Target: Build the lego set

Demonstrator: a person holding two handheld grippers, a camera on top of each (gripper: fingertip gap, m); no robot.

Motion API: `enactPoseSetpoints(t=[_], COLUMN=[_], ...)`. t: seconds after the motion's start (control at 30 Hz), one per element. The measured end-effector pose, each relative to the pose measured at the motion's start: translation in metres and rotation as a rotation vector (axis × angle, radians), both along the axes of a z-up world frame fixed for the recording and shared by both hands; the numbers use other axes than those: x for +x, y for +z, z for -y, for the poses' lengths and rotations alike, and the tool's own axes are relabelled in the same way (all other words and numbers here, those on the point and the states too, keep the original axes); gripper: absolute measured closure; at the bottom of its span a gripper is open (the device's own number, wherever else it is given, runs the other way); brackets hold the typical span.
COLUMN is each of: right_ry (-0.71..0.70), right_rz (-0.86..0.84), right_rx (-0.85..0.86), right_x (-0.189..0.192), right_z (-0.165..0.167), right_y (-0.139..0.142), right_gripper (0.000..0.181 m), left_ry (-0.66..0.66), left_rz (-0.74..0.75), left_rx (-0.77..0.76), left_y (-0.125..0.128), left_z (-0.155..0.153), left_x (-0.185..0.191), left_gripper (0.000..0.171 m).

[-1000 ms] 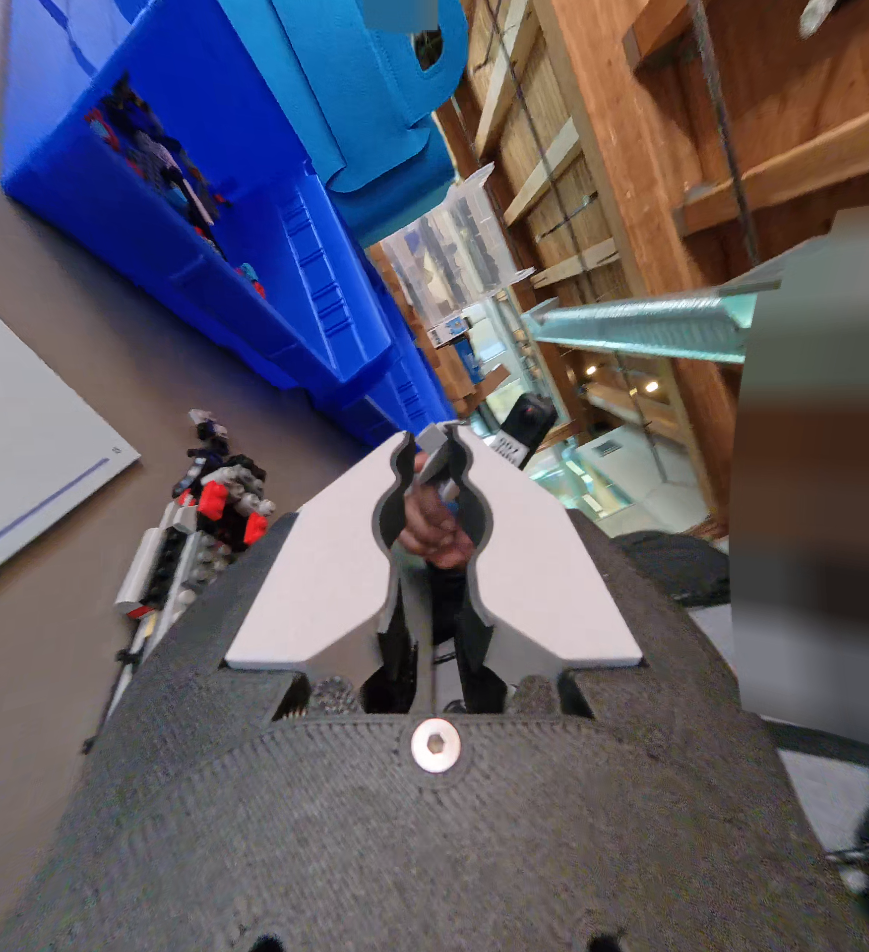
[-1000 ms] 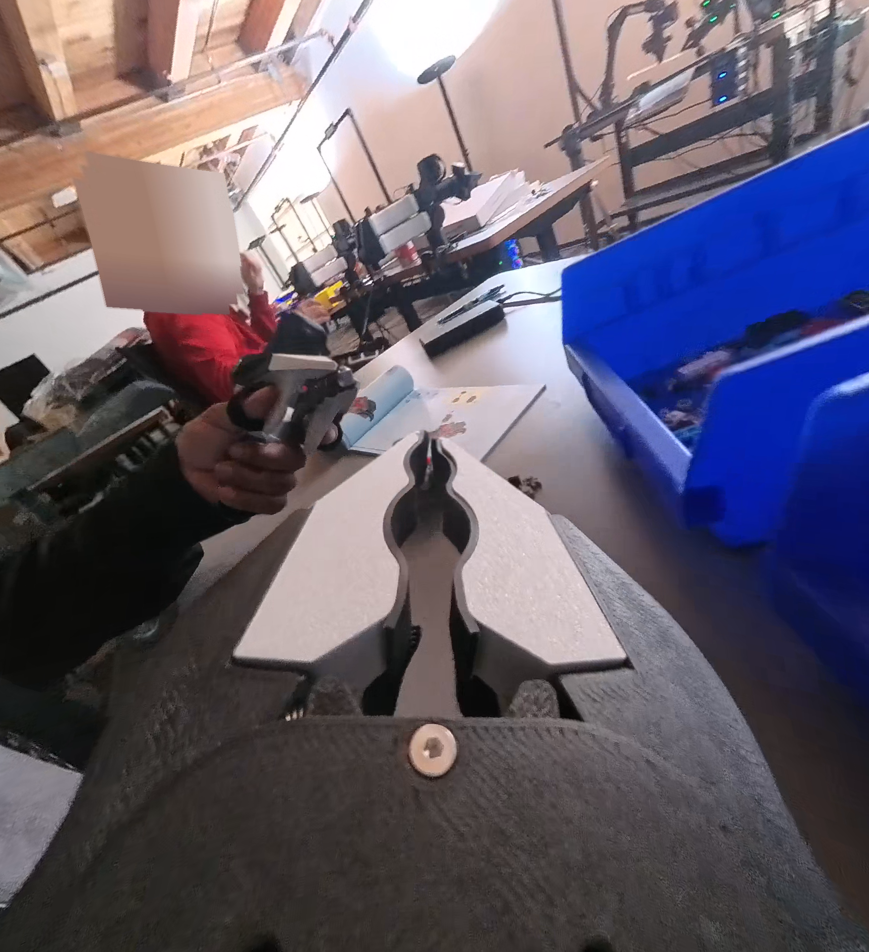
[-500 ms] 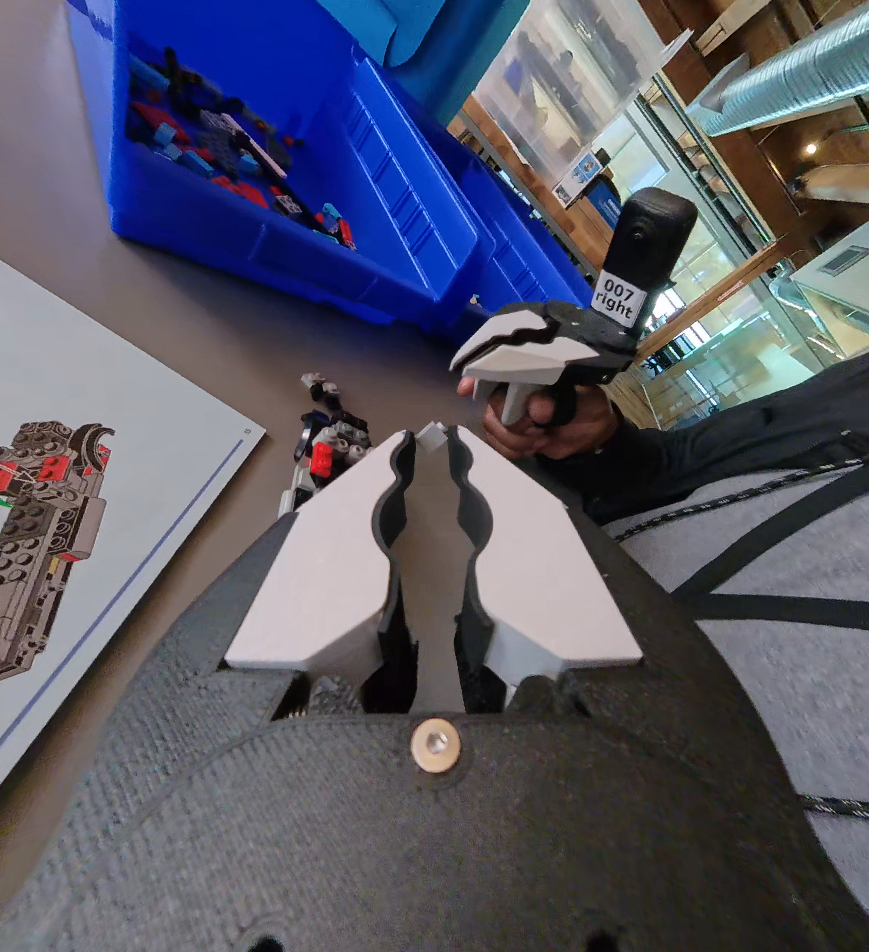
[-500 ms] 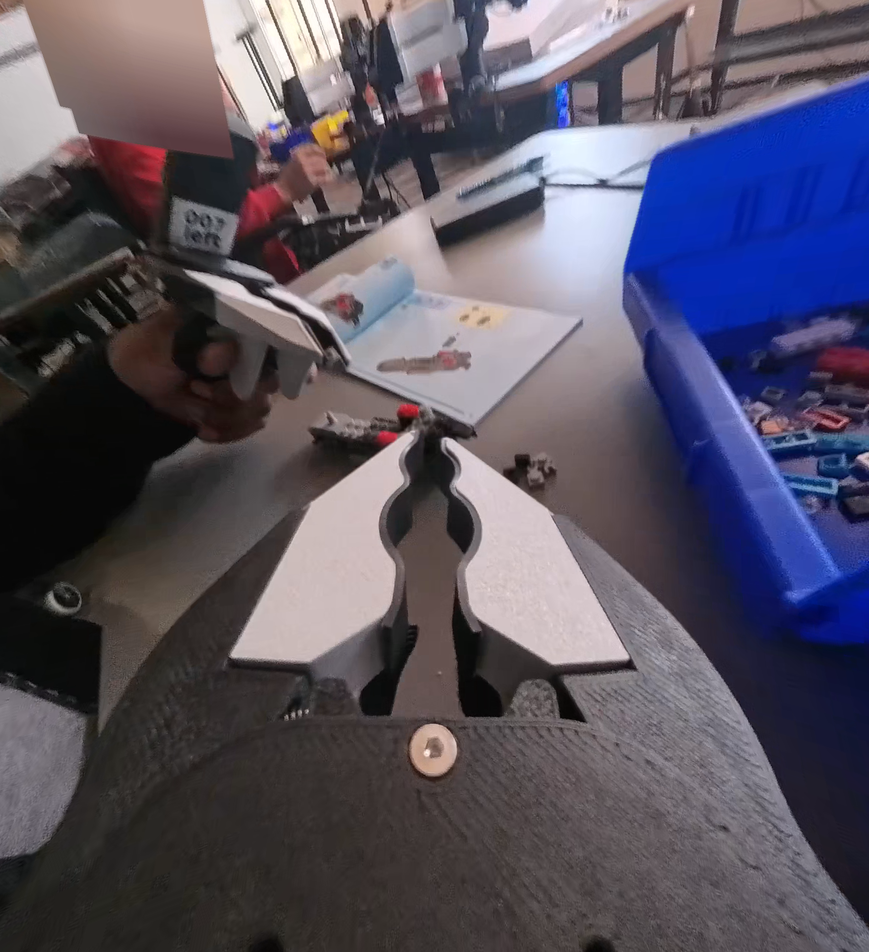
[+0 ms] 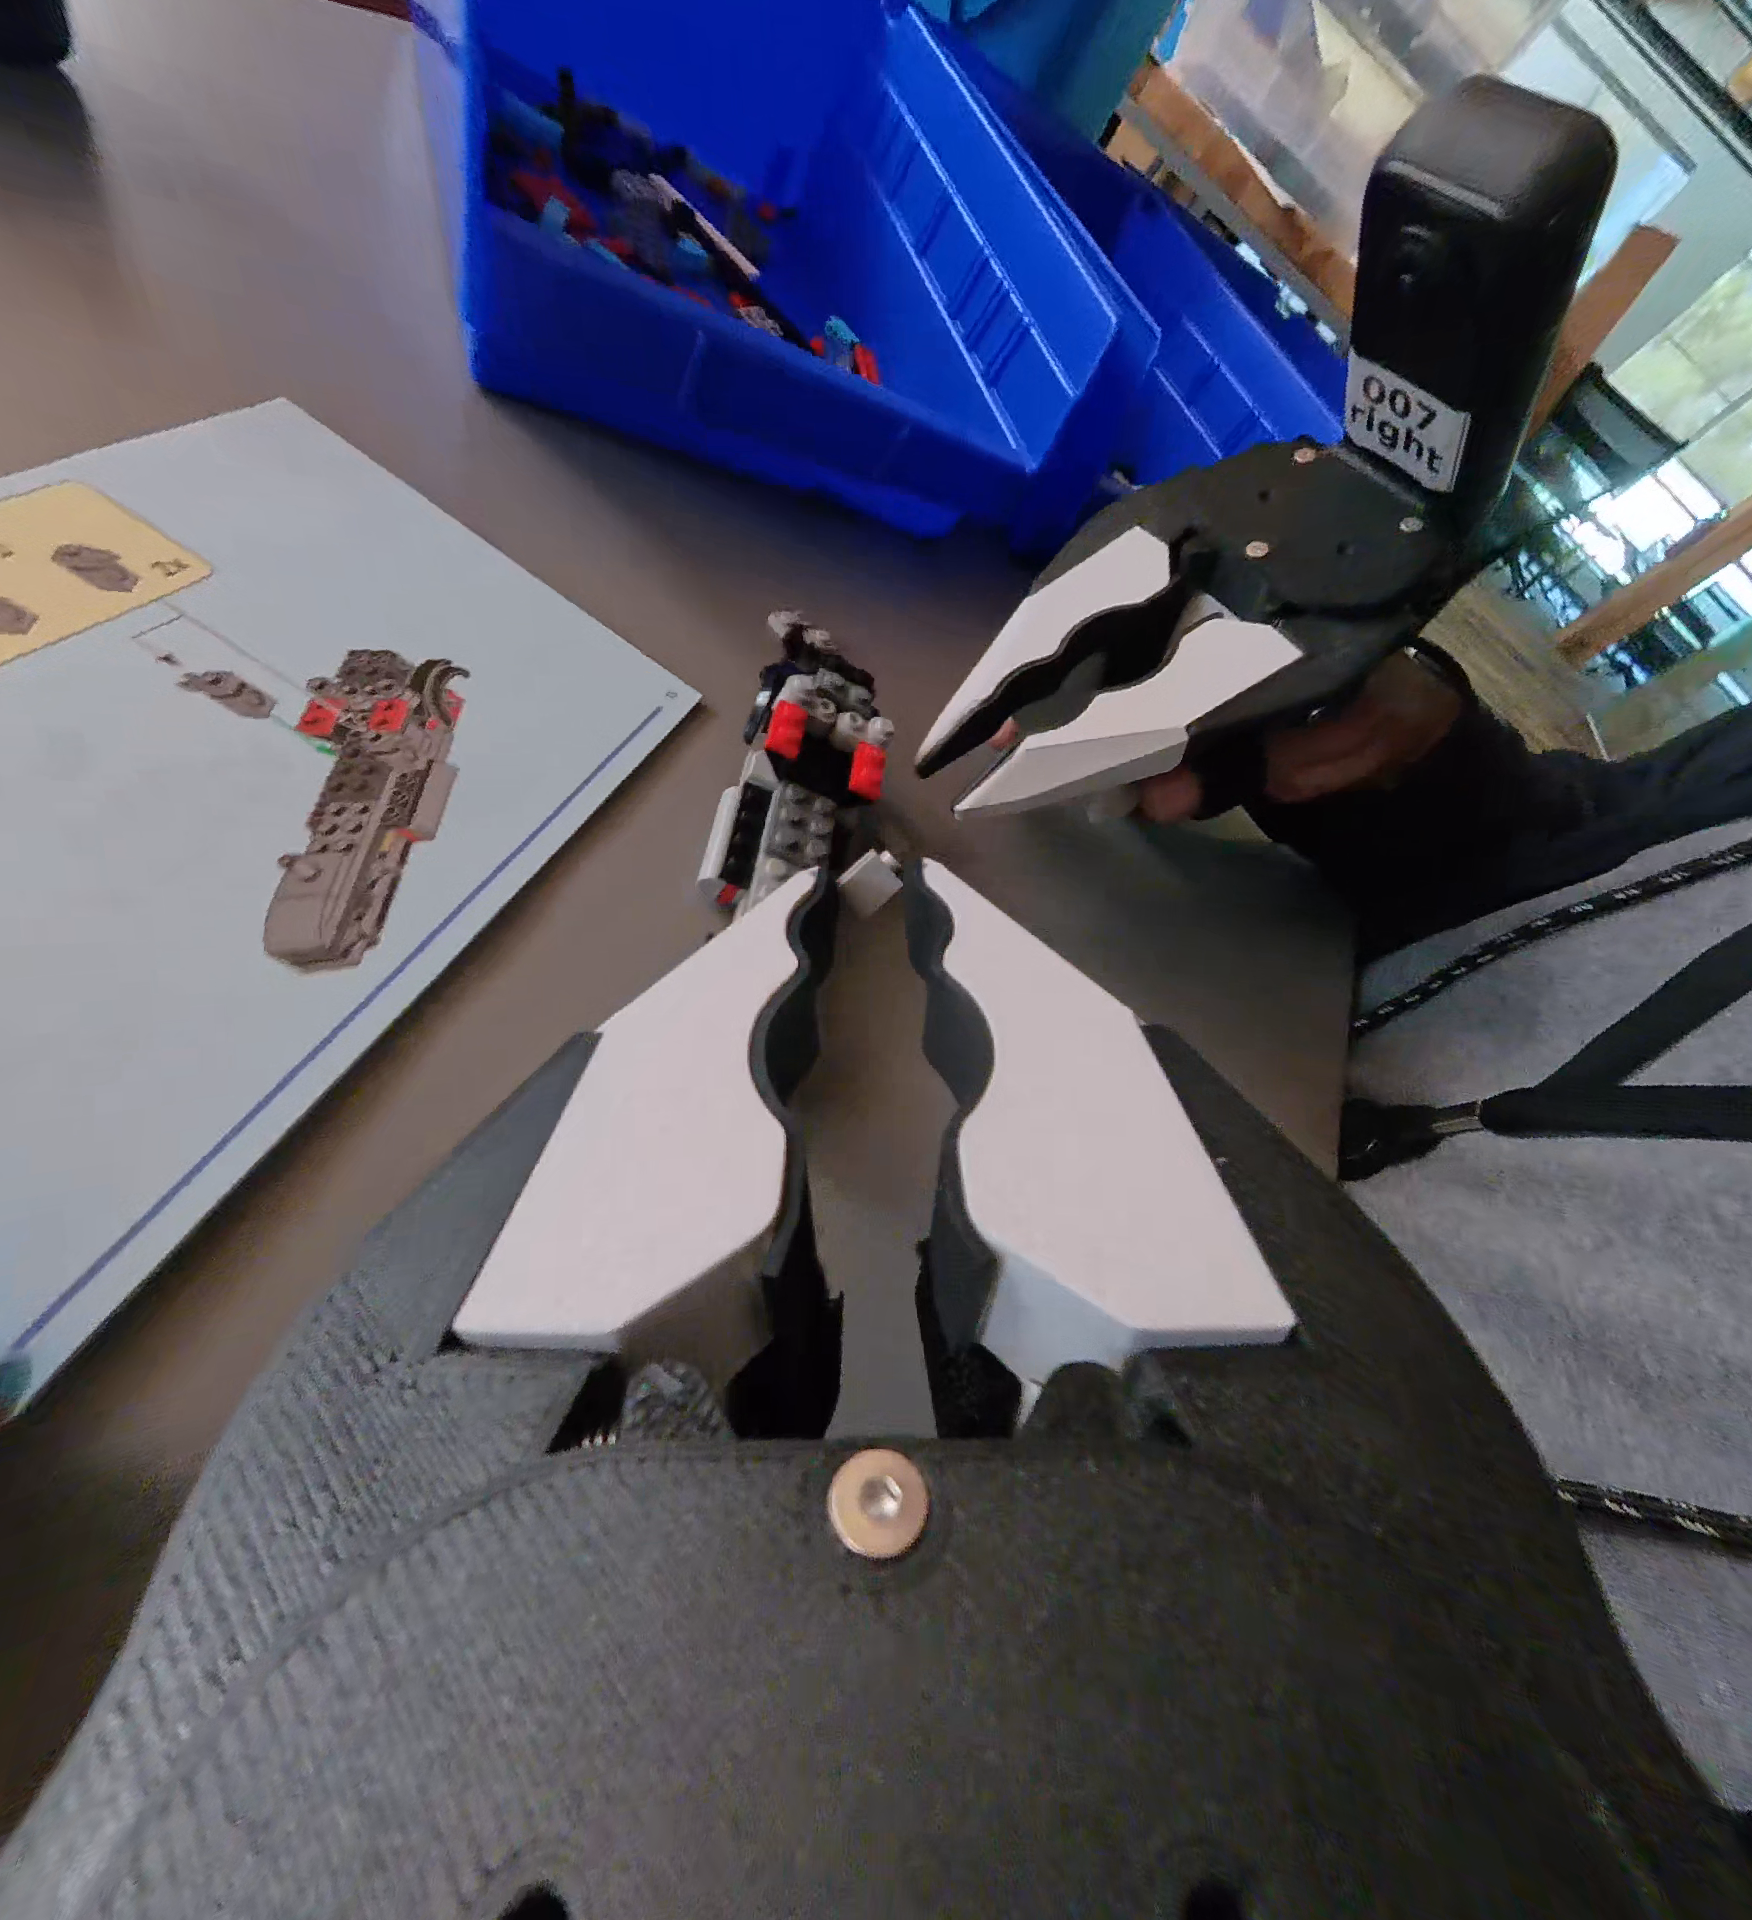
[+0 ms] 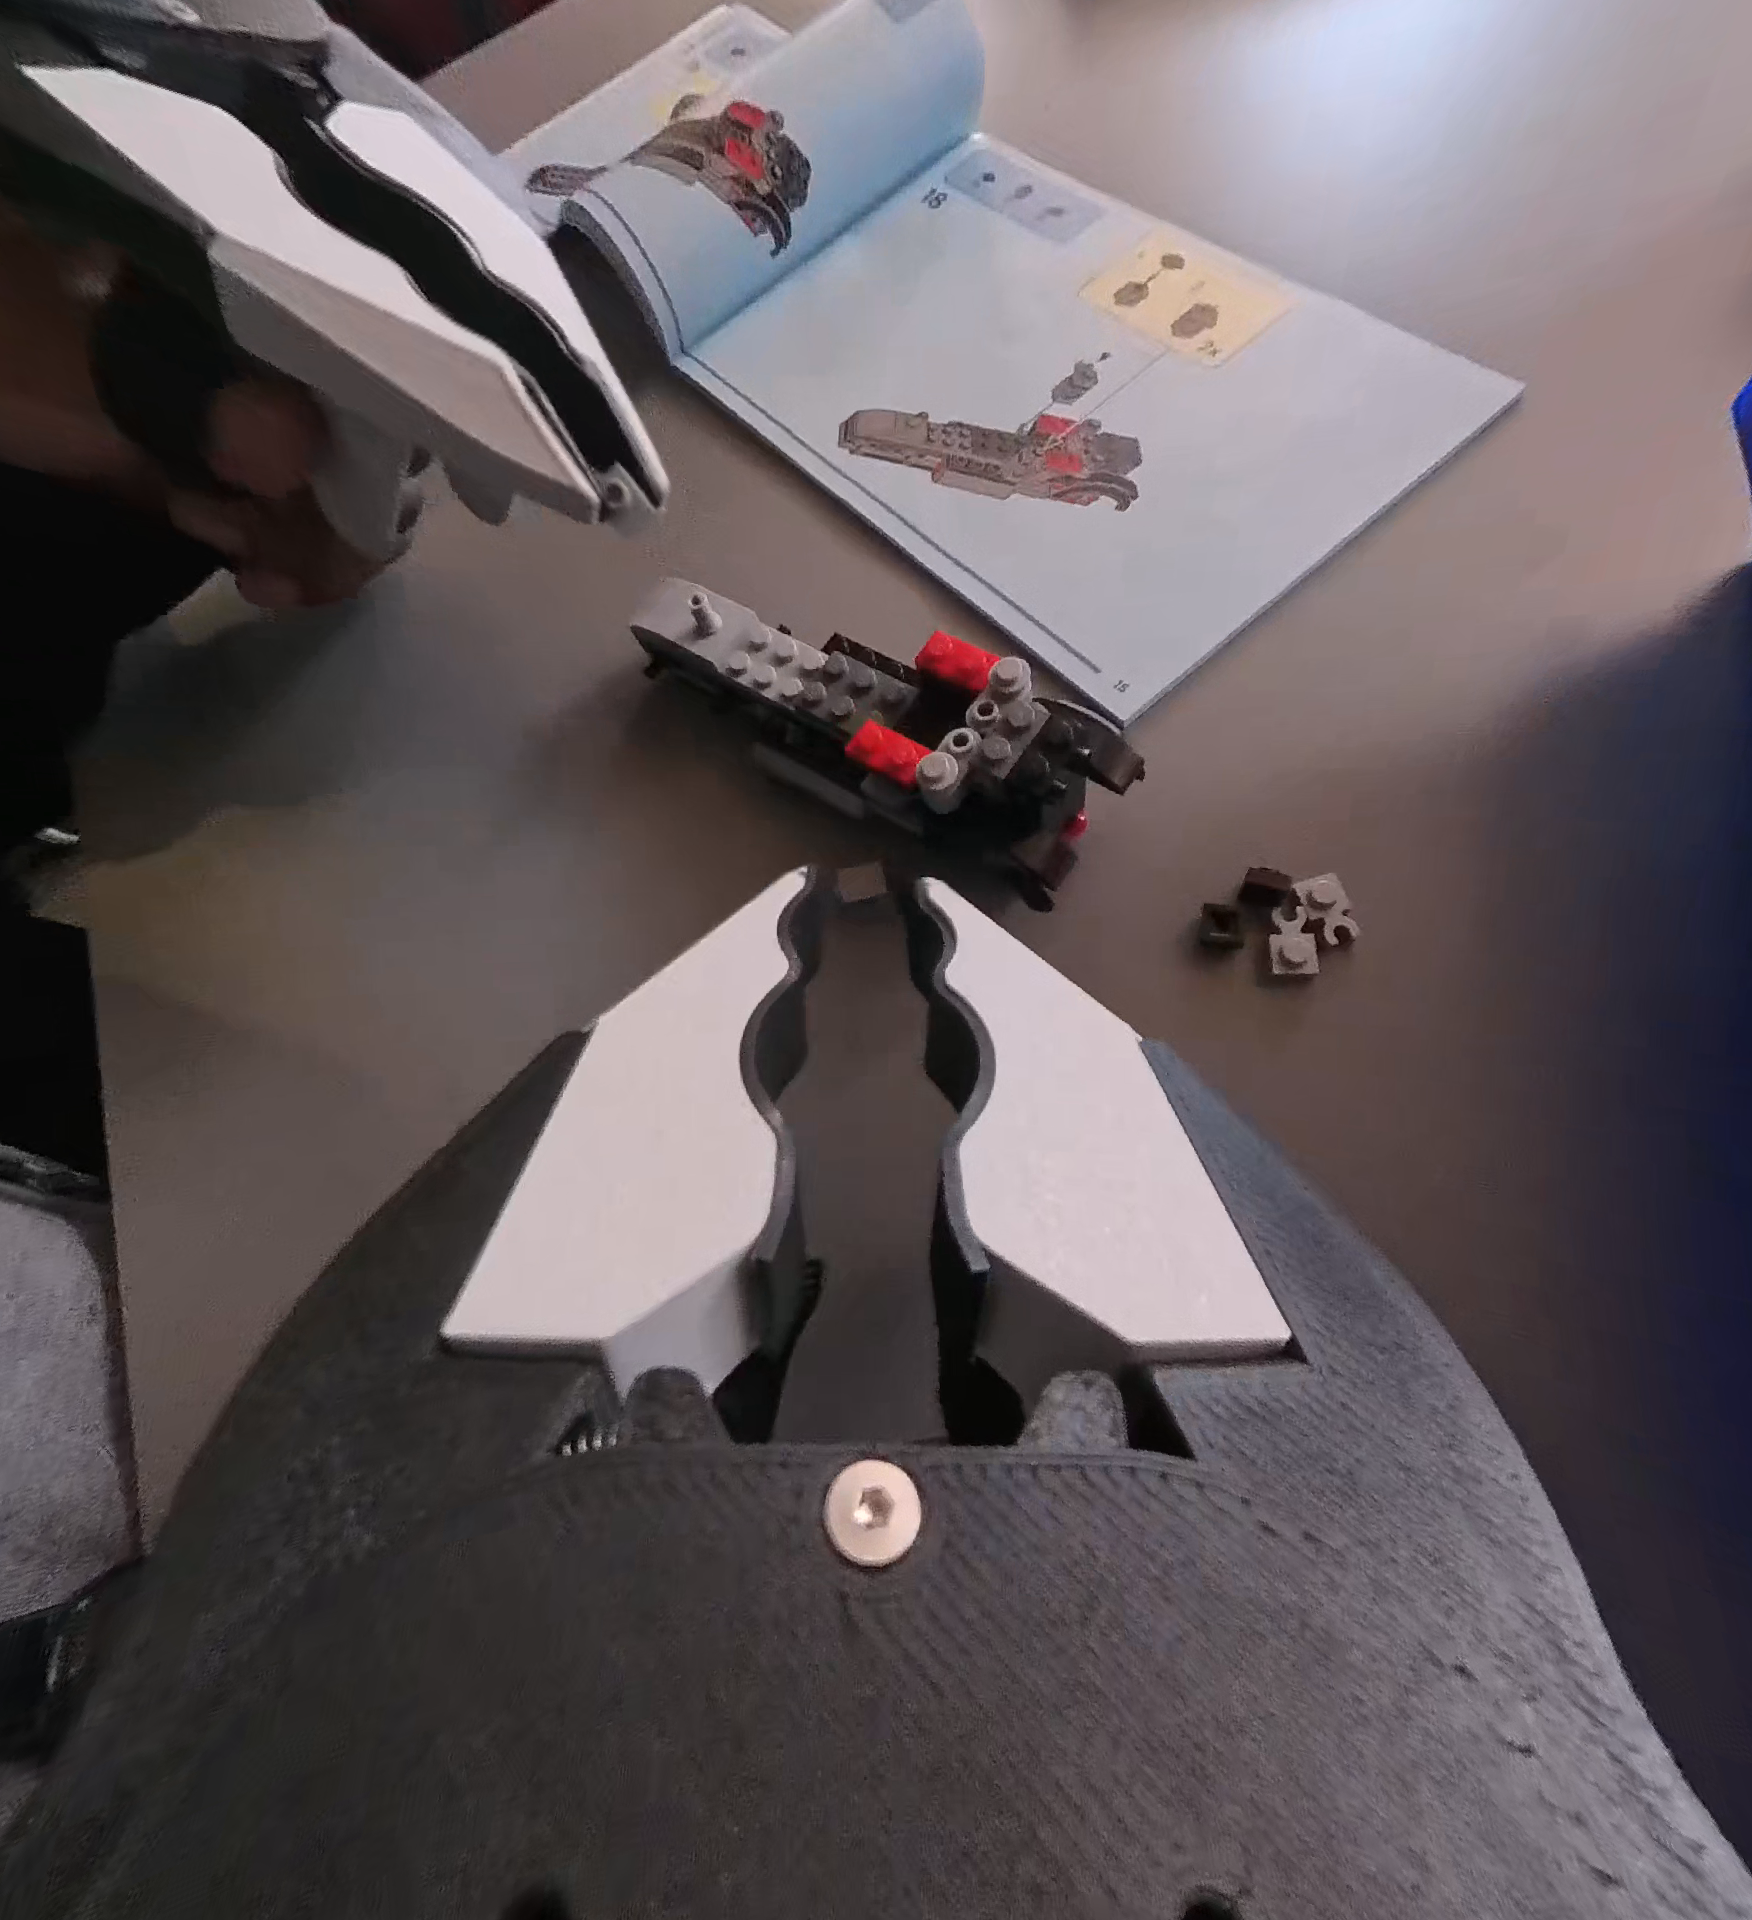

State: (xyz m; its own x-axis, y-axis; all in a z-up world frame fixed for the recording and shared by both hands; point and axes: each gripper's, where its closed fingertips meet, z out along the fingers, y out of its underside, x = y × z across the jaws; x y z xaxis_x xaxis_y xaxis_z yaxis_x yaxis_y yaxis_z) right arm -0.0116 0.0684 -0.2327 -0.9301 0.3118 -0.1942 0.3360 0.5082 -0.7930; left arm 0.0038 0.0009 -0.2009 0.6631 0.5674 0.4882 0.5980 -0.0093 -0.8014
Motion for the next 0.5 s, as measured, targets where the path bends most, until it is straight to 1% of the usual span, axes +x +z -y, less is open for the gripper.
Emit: enactPoseSetpoints(t=[0.13, 0.37, 0.5], right_ry=[-0.014, -0.01, -0.013], right_rz=[-0.001, -0.035, -0.031], right_rx=[0.019, 0.054, 0.069], right_x=[-0.002, -0.001, -0.002], right_z=[0.0, 0.001, 0.001], right_y=[-0.003, -0.008, -0.01], right_gripper=[0.162, 0.16, 0.159], left_ry=[0.035, 0.02, 0.018], left_rz=[0.004, 0.058, 0.062], left_rx=[0.034, 0.169, 0.171], left_y=[-0.003, 0.005, 0.004], left_z=[0.014, 0.019, 0.019], left_x=[-0.001, -0.006, -0.006], left_gripper=[0.158, 0.158, 0.158])
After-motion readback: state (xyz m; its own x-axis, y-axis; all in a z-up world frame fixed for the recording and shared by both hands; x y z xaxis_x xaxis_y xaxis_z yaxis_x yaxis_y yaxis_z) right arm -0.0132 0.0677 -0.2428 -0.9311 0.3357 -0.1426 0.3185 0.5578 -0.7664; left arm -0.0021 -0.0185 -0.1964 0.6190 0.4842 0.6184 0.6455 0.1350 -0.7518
